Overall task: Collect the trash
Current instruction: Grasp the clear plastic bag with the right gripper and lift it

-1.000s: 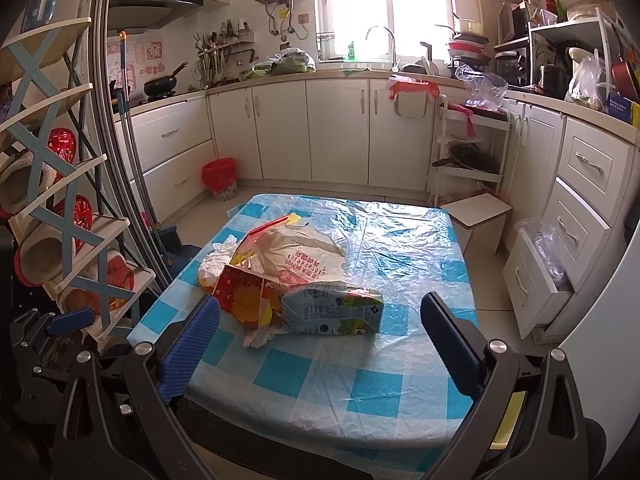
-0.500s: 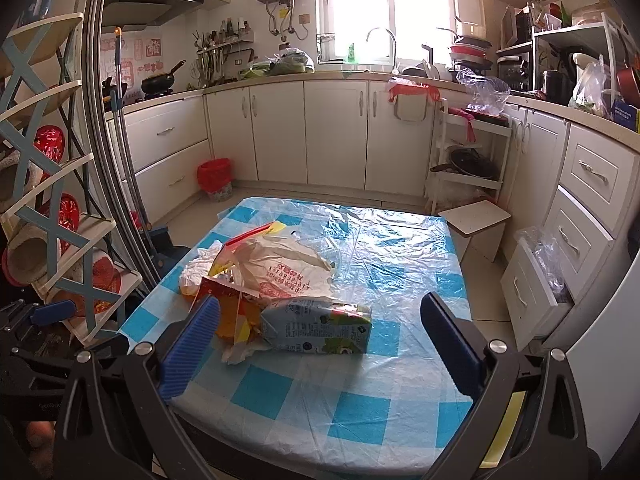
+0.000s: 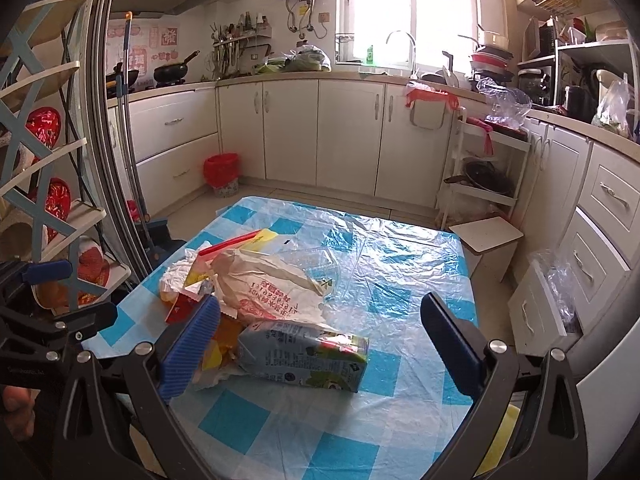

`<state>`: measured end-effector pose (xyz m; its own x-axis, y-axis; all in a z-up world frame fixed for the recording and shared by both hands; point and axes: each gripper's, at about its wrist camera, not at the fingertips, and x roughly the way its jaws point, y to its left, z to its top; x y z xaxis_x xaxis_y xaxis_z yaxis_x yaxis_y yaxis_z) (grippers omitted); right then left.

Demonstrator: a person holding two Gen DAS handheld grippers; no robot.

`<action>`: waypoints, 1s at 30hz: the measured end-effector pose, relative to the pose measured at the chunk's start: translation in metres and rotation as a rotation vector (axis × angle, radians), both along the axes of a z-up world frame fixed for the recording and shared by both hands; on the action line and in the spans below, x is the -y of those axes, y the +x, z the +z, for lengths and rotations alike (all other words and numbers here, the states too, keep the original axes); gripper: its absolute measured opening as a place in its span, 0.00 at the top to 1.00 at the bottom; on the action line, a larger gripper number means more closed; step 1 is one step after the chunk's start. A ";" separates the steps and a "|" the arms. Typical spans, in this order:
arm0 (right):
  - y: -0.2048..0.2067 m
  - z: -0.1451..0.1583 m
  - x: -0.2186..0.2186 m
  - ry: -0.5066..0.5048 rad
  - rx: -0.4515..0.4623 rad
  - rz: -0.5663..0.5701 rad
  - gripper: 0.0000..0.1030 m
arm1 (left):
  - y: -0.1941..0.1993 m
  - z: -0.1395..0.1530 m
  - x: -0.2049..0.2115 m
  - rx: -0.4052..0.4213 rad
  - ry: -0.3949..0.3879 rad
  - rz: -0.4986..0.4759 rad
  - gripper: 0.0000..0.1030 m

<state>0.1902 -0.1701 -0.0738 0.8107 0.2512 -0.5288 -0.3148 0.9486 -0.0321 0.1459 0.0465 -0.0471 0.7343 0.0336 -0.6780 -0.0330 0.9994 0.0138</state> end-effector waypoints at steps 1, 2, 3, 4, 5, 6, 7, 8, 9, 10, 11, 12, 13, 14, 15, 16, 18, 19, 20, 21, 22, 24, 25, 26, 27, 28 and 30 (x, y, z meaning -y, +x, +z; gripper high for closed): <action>0.004 -0.003 -0.001 -0.012 -0.001 0.013 0.06 | 0.005 -0.001 0.002 0.002 0.010 -0.007 0.08; 0.009 -0.006 -0.002 -0.025 0.000 0.027 0.06 | 0.009 -0.001 0.004 0.001 0.016 -0.013 0.08; 0.014 -0.009 -0.003 -0.040 0.002 0.040 0.06 | 0.013 -0.002 0.006 0.001 0.020 -0.019 0.08; 0.018 -0.012 -0.005 -0.054 0.000 0.055 0.06 | 0.016 -0.002 0.008 0.000 0.022 -0.023 0.08; 0.023 -0.014 -0.006 -0.065 -0.003 0.073 0.06 | 0.021 -0.003 0.010 0.000 0.025 -0.028 0.08; 0.028 -0.017 -0.007 -0.071 -0.005 0.091 0.06 | 0.024 -0.004 0.011 -0.001 0.028 -0.032 0.08; 0.032 -0.019 -0.008 -0.077 -0.007 0.107 0.06 | 0.028 -0.005 0.012 -0.002 0.031 -0.035 0.08; 0.036 -0.021 -0.010 -0.081 -0.010 0.124 0.06 | 0.033 -0.006 0.014 -0.005 0.036 -0.038 0.08; 0.040 -0.024 -0.011 -0.084 -0.012 0.142 0.06 | 0.035 -0.008 0.015 -0.006 0.036 -0.040 0.08; 0.044 -0.026 -0.012 -0.087 -0.015 0.157 0.06 | 0.038 -0.008 0.016 -0.007 0.037 -0.042 0.08; 0.047 -0.028 -0.013 -0.087 -0.017 0.174 0.06 | 0.041 -0.009 0.017 -0.006 0.039 -0.047 0.08; 0.051 -0.029 -0.015 -0.085 -0.019 0.189 0.06 | 0.045 -0.010 0.018 -0.005 0.044 -0.053 0.08; 0.054 -0.031 -0.016 -0.084 -0.021 0.204 0.06 | 0.046 -0.011 0.019 -0.004 0.048 -0.057 0.08; 0.058 -0.033 -0.017 -0.082 -0.025 0.222 0.07 | 0.049 -0.012 0.020 -0.004 0.053 -0.065 0.08; 0.061 -0.034 -0.019 -0.080 -0.028 0.236 0.07 | 0.052 -0.014 0.021 -0.004 0.055 -0.073 0.08; 0.063 -0.036 -0.020 -0.078 -0.032 0.253 0.09 | 0.055 -0.015 0.021 -0.003 0.056 -0.081 0.08; 0.069 -0.038 -0.023 -0.067 -0.048 0.289 0.19 | 0.061 -0.018 0.022 -0.002 0.061 -0.096 0.08; 0.072 -0.040 -0.024 -0.060 -0.066 0.307 0.33 | 0.063 -0.020 0.022 -0.001 0.065 -0.102 0.08; 0.075 -0.042 -0.024 -0.049 -0.091 0.320 0.50 | 0.066 -0.021 0.021 0.000 0.067 -0.108 0.08; 0.078 -0.044 -0.023 -0.034 -0.113 0.333 0.59 | 0.069 -0.023 0.021 0.000 0.066 -0.113 0.08; 0.079 -0.046 -0.022 -0.017 -0.127 0.338 0.73 | 0.072 -0.024 0.020 -0.001 0.062 -0.120 0.08; 0.079 -0.048 -0.015 0.017 -0.142 0.340 0.89 | 0.078 -0.026 0.020 -0.004 0.055 -0.131 0.08; 0.080 -0.048 -0.011 0.034 -0.149 0.338 0.93 | 0.082 -0.027 0.021 -0.005 0.055 -0.139 0.08; 0.080 -0.048 -0.007 0.052 -0.153 0.335 0.94 | 0.085 -0.028 0.022 -0.005 0.056 -0.143 0.08; 0.080 -0.047 -0.003 0.069 -0.154 0.332 0.94 | 0.089 -0.029 0.023 -0.004 0.062 -0.147 0.08; 0.080 -0.046 0.001 0.088 -0.153 0.324 0.95 | 0.091 -0.029 0.024 -0.004 0.064 -0.149 0.08; 0.081 -0.043 0.011 0.127 -0.150 0.300 0.95 | 0.100 -0.030 0.027 -0.001 0.077 -0.149 0.08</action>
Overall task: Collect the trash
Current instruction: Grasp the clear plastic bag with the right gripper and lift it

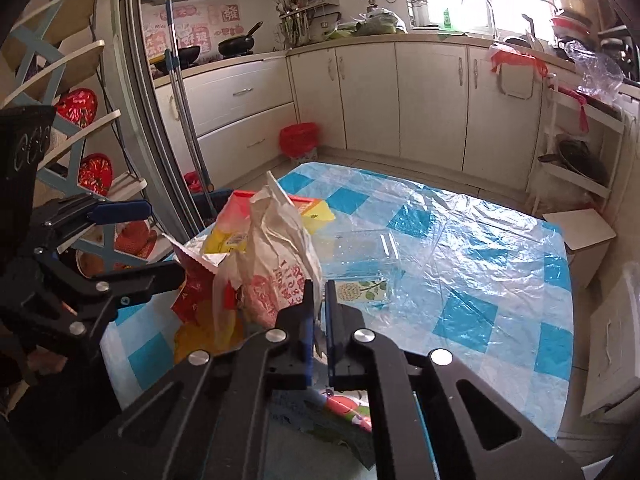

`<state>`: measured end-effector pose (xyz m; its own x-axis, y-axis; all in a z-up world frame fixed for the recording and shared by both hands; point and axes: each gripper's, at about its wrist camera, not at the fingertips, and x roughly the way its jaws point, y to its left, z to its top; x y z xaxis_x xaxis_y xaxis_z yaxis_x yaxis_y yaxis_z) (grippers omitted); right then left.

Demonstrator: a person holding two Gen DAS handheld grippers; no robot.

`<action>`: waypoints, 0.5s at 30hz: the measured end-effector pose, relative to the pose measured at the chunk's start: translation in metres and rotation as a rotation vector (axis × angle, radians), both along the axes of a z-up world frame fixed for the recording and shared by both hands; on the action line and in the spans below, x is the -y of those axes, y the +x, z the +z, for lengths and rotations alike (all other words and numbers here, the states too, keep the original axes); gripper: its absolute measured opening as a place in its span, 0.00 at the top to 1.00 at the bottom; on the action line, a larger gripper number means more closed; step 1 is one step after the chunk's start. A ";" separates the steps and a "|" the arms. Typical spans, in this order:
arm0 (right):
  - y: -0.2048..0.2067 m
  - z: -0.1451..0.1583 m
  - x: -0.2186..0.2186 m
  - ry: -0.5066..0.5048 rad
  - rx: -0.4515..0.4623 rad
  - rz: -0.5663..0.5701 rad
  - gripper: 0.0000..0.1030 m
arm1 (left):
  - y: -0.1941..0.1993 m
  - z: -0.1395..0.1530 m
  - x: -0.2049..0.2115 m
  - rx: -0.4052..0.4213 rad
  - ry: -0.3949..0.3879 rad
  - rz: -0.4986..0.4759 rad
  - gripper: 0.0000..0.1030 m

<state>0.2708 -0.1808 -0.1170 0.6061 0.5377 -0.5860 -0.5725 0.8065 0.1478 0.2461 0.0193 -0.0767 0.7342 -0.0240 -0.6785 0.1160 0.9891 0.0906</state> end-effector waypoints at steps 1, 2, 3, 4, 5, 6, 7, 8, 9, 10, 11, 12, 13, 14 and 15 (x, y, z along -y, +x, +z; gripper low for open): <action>0.001 0.002 0.005 0.015 0.000 -0.016 0.95 | 0.004 0.000 0.001 0.004 0.004 0.000 0.08; 0.002 0.003 0.009 0.029 -0.001 -0.028 0.95 | 0.008 0.002 0.003 0.008 0.007 -0.001 0.08; 0.003 0.004 0.012 0.043 -0.006 -0.038 0.95 | 0.012 0.004 0.003 0.014 0.007 0.001 0.08; 0.004 0.005 0.016 0.051 -0.007 -0.048 0.95 | 0.014 0.005 0.003 0.019 0.005 0.001 0.08; 0.005 0.005 0.018 0.054 -0.007 -0.060 0.95 | 0.019 0.006 0.004 0.021 0.001 -0.005 0.09; 0.006 0.005 0.020 0.058 -0.008 -0.069 0.95 | 0.024 0.006 0.005 0.018 0.004 -0.015 0.11; 0.006 0.005 0.022 0.064 -0.011 -0.076 0.95 | 0.028 0.004 0.008 0.014 0.014 -0.022 0.15; 0.007 0.005 0.023 0.068 -0.013 -0.084 0.95 | 0.035 0.001 0.010 -0.001 0.029 -0.030 0.18; 0.007 0.005 0.025 0.070 -0.014 -0.091 0.95 | 0.039 -0.001 0.012 -0.013 0.037 -0.037 0.22; 0.008 0.005 0.026 0.072 -0.016 -0.097 0.95 | 0.044 -0.004 0.014 -0.024 0.042 -0.045 0.28; 0.008 0.005 0.028 0.075 -0.018 -0.100 0.95 | 0.048 -0.007 0.017 -0.032 0.050 -0.050 0.31; 0.008 0.005 0.029 0.079 -0.020 -0.105 0.95 | 0.051 -0.009 0.018 -0.036 0.058 -0.049 0.40; 0.009 0.004 0.031 0.084 -0.022 -0.110 0.95 | 0.055 -0.011 0.019 -0.041 0.060 -0.047 0.53; 0.010 0.004 0.033 0.091 -0.024 -0.115 0.95 | 0.057 -0.012 0.019 -0.047 0.053 -0.045 0.61; 0.010 0.003 0.036 0.099 -0.027 -0.120 0.95 | 0.058 -0.013 0.018 -0.050 0.043 -0.036 0.77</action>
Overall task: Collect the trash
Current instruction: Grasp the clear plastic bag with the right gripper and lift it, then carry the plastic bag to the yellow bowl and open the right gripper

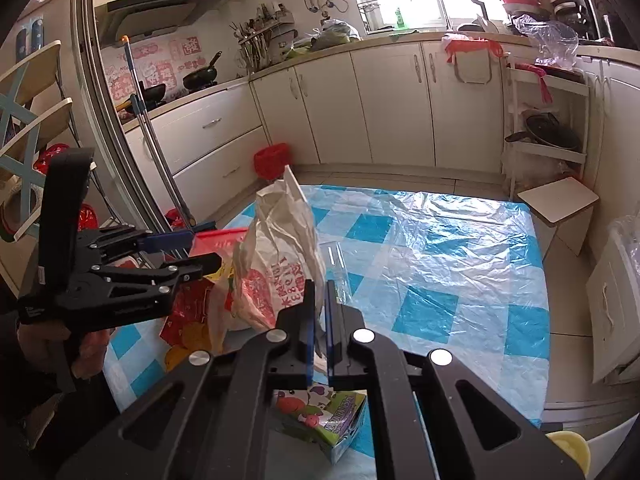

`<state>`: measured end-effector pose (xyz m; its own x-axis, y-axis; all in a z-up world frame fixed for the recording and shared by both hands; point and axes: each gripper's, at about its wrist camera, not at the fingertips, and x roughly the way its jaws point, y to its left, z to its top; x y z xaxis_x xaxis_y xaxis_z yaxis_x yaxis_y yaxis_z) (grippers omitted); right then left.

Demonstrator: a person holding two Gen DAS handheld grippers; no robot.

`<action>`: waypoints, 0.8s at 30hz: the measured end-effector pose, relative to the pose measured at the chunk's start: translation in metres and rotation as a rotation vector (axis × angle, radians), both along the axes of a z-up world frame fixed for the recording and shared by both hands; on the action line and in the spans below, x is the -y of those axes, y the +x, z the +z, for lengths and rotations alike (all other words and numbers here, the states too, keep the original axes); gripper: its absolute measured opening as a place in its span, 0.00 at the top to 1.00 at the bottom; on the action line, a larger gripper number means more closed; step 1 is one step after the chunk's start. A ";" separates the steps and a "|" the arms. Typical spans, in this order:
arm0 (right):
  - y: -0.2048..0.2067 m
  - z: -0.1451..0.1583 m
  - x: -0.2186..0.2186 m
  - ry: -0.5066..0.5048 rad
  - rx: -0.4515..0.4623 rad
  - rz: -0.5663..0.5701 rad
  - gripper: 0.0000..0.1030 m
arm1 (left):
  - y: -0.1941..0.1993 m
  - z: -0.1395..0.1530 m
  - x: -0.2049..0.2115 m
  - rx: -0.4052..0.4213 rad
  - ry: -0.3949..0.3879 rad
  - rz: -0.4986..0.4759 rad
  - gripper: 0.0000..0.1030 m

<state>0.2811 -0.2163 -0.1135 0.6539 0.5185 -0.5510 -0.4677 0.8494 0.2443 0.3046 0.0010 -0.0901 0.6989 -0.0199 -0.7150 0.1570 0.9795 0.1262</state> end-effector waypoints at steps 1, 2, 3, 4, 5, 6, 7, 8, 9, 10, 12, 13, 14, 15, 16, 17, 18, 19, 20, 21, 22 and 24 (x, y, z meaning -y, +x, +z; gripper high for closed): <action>0.001 0.000 0.002 0.008 -0.002 -0.006 0.95 | 0.002 0.000 -0.001 0.001 -0.010 0.012 0.83; 0.001 0.000 0.004 0.015 -0.002 -0.012 0.95 | 0.002 0.000 -0.003 0.009 -0.014 0.024 0.87; 0.001 0.001 0.006 0.021 0.002 -0.019 0.95 | 0.001 0.002 -0.004 0.026 -0.017 0.040 0.92; 0.000 0.003 0.009 0.026 0.009 -0.027 0.95 | 0.000 0.005 -0.006 0.042 -0.025 0.055 0.95; 0.000 0.006 0.011 0.033 0.016 -0.035 0.95 | -0.003 0.010 -0.010 0.062 -0.044 0.075 0.95; -0.002 0.008 0.013 0.041 0.026 -0.045 0.95 | -0.005 0.015 -0.014 0.081 -0.065 0.092 0.95; -0.003 0.011 0.016 0.050 0.036 -0.055 0.95 | -0.008 0.021 -0.018 0.100 -0.090 0.107 0.95; -0.005 0.013 0.019 0.058 0.046 -0.066 0.95 | -0.012 0.029 -0.024 0.122 -0.121 0.120 0.95; -0.007 0.017 0.022 0.066 0.057 -0.077 0.95 | -0.016 0.034 -0.028 0.138 -0.141 0.126 0.95; -0.009 0.020 0.025 0.074 0.067 -0.088 0.95 | -0.021 0.042 -0.032 0.158 -0.165 0.133 0.95; -0.015 0.026 0.033 0.089 0.087 -0.113 0.95 | -0.030 0.056 -0.040 0.188 -0.209 0.140 0.95; -0.018 0.029 0.037 0.098 0.096 -0.126 0.95 | -0.036 0.062 -0.043 0.200 -0.235 0.140 0.95; -0.022 0.032 0.041 0.107 0.104 -0.140 0.95 | -0.040 0.067 -0.045 0.207 -0.251 0.140 0.95; -0.027 0.035 0.045 0.115 0.110 -0.154 0.95 | -0.046 0.072 -0.048 0.214 -0.275 0.139 0.95; -0.032 0.037 0.050 0.123 0.115 -0.169 0.95 | -0.052 0.077 -0.049 0.218 -0.296 0.133 0.95; -0.036 0.038 0.055 0.129 0.118 -0.184 0.95 | -0.058 0.080 -0.049 0.220 -0.312 0.126 0.95; -0.042 0.039 0.061 0.135 0.120 -0.203 0.95 | -0.063 0.083 -0.049 0.222 -0.326 0.119 0.95; -0.047 0.039 0.066 0.141 0.120 -0.221 0.95 | -0.070 0.087 -0.047 0.221 -0.345 0.104 0.95; -0.053 0.039 0.072 0.147 0.119 -0.240 0.95 | -0.074 0.089 -0.044 0.220 -0.360 0.092 0.95; -0.060 0.039 0.079 0.148 0.117 -0.261 0.95 | -0.080 0.091 -0.041 0.216 -0.379 0.076 0.95; -0.067 0.038 0.087 0.147 0.115 -0.283 0.95 | -0.084 0.092 -0.038 0.211 -0.394 0.062 0.95; -0.079 0.037 0.102 0.140 0.110 -0.330 0.95 | -0.094 0.096 -0.028 0.197 -0.431 0.021 0.95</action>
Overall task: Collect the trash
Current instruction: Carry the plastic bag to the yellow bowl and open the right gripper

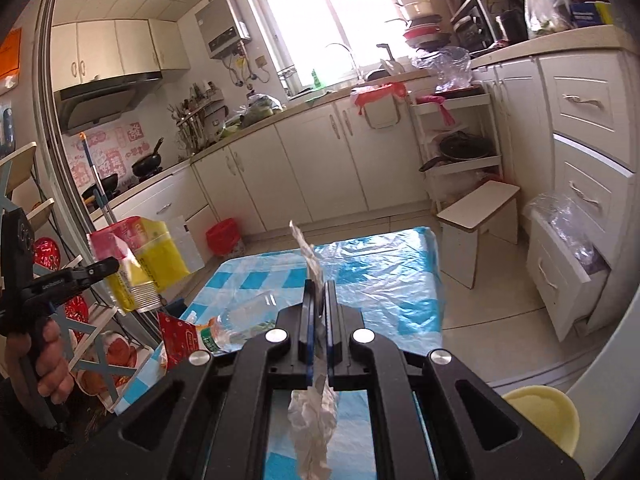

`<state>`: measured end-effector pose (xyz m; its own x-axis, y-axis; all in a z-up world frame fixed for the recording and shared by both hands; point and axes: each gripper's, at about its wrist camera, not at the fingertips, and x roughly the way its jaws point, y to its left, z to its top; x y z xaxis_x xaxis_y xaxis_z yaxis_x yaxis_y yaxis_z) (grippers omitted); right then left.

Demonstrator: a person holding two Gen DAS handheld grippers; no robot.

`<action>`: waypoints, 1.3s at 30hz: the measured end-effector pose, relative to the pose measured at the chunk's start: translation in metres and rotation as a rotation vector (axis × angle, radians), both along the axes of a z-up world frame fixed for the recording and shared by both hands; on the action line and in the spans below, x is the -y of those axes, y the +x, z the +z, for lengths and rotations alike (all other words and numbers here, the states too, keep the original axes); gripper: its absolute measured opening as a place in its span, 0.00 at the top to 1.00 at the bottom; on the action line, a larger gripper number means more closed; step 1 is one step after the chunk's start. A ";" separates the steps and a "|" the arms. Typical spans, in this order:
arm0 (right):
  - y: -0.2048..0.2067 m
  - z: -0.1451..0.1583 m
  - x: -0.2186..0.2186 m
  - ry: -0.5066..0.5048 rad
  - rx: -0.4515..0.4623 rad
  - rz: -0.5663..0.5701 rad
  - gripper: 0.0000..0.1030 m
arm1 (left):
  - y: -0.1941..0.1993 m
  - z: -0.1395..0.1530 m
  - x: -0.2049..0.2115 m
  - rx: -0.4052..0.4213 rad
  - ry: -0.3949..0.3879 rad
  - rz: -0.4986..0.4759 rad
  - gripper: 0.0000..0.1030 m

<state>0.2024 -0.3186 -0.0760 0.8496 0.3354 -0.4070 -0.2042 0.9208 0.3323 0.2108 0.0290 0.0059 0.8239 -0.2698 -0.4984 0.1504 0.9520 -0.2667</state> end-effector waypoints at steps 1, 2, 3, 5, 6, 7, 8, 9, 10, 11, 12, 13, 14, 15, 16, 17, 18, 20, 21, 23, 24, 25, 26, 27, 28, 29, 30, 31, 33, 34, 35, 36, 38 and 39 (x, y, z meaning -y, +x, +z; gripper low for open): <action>-0.007 -0.001 0.009 -0.005 -0.006 -0.026 0.95 | -0.005 0.001 0.007 -0.002 -0.016 -0.026 0.95; -0.012 -0.002 0.015 -0.011 -0.014 -0.051 0.95 | -0.008 0.001 0.014 -0.005 -0.028 -0.047 0.95; -0.018 -0.004 0.024 -0.015 -0.024 -0.078 0.95 | -0.012 0.002 0.022 -0.010 -0.043 -0.075 0.95; -0.027 -0.008 0.041 -0.021 -0.042 -0.129 0.95 | -0.018 0.000 0.040 -0.015 -0.059 -0.123 0.95; -0.031 -0.010 0.049 -0.023 -0.051 -0.151 0.95 | -0.021 -0.001 0.050 -0.016 -0.061 -0.145 0.95; -0.035 -0.012 0.056 -0.024 -0.059 -0.173 0.95 | -0.024 -0.002 0.058 -0.017 -0.062 -0.162 0.95; -0.038 -0.014 0.063 -0.029 -0.071 -0.196 0.95 | -0.026 -0.003 0.068 -0.023 -0.072 -0.183 0.95; -0.041 -0.017 0.069 -0.029 -0.081 -0.214 0.95 | -0.027 -0.005 0.076 -0.031 -0.079 -0.200 0.95; -0.041 -0.020 0.075 -0.030 -0.095 -0.232 0.95 | -0.027 -0.007 0.083 -0.040 -0.085 -0.216 0.95; -0.040 -0.024 0.081 -0.033 -0.114 -0.250 0.95 | -0.027 -0.011 0.092 -0.051 -0.089 -0.235 0.95; -0.039 -0.029 0.086 -0.032 -0.134 -0.264 0.95 | -0.027 -0.015 0.102 -0.062 -0.091 -0.253 0.95; -0.037 -0.035 0.090 -0.032 -0.159 -0.277 0.95 | -0.026 -0.018 0.109 -0.072 -0.092 -0.268 0.95; -0.035 -0.040 0.094 -0.034 -0.186 -0.289 0.95 | -0.025 -0.023 0.118 -0.089 -0.096 -0.290 0.95; -0.032 -0.047 0.099 -0.036 -0.214 -0.303 0.95 | -0.024 -0.026 0.126 -0.100 -0.099 -0.305 0.95; -0.029 -0.053 0.103 -0.038 -0.244 -0.319 0.95 | -0.022 -0.029 0.134 -0.110 -0.099 -0.319 0.95; -0.025 -0.059 0.107 -0.040 -0.273 -0.341 0.95 | -0.020 -0.035 0.145 -0.122 -0.098 -0.334 0.95; -0.023 -0.063 0.111 -0.038 -0.300 -0.361 0.95 | -0.019 -0.039 0.153 -0.133 -0.100 -0.350 0.95; -0.017 -0.074 0.122 -0.022 -0.352 -0.392 0.95 | -0.017 -0.047 0.172 -0.154 -0.096 -0.380 0.95; -0.014 -0.079 0.126 -0.019 -0.377 -0.408 0.95 | -0.017 -0.051 0.182 -0.162 -0.091 -0.394 0.95; -0.008 -0.087 0.134 -0.013 -0.421 -0.426 0.95 | -0.015 -0.059 0.200 -0.181 -0.080 -0.421 0.95; -0.006 -0.091 0.136 -0.011 -0.440 -0.435 0.95 | -0.013 -0.063 0.208 -0.190 -0.074 -0.432 0.95; -0.005 -0.095 0.139 -0.006 -0.457 -0.441 0.95 | -0.012 -0.069 0.219 -0.201 -0.065 -0.444 0.95; -0.003 -0.099 0.142 -0.004 -0.479 -0.447 0.94 | -0.011 -0.073 0.227 -0.210 -0.060 -0.453 0.95; -0.001 -0.101 0.145 0.005 -0.496 -0.453 0.92 | -0.010 -0.079 0.235 -0.222 -0.055 -0.462 0.95; -0.002 -0.103 0.148 0.016 -0.506 -0.465 0.81 | -0.009 -0.084 0.242 -0.233 -0.049 -0.470 0.95; -0.003 -0.104 0.152 0.025 -0.511 -0.480 0.64 | -0.008 -0.091 0.249 -0.247 -0.043 -0.478 0.95; -0.006 -0.102 0.154 0.034 -0.502 -0.494 0.59 | -0.007 -0.097 0.255 -0.260 -0.038 -0.486 0.95; -0.009 -0.099 0.156 0.041 -0.483 -0.507 0.57 | -0.007 -0.104 0.263 -0.277 -0.032 -0.494 0.95; -0.014 -0.091 0.158 0.054 -0.444 -0.517 0.56 | -0.006 -0.116 0.276 -0.302 -0.020 -0.506 0.95; -0.017 -0.087 0.158 0.057 -0.417 -0.525 0.54 | -0.006 -0.123 0.284 -0.316 -0.012 -0.513 0.95; -0.021 -0.081 0.158 0.059 -0.384 -0.533 0.50 | -0.004 -0.129 0.291 -0.330 -0.008 -0.520 0.95; -0.024 -0.076 0.157 0.057 -0.349 -0.544 0.49 | -0.003 -0.133 0.297 -0.341 -0.006 -0.525 0.95; -0.032 -0.063 0.156 0.045 -0.270 -0.570 0.43 | 0.001 -0.144 0.315 -0.371 -0.003 -0.539 0.95; -0.037 -0.057 0.156 0.034 -0.229 -0.588 0.41 | 0.002 -0.148 0.324 -0.381 0.004 -0.550 0.95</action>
<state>0.1651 -0.4741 -0.1333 0.7881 -0.1457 -0.5981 0.4131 0.8455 0.3383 0.2125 -0.2951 -0.1420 0.3332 -0.5977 -0.7292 0.5098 0.7648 -0.3939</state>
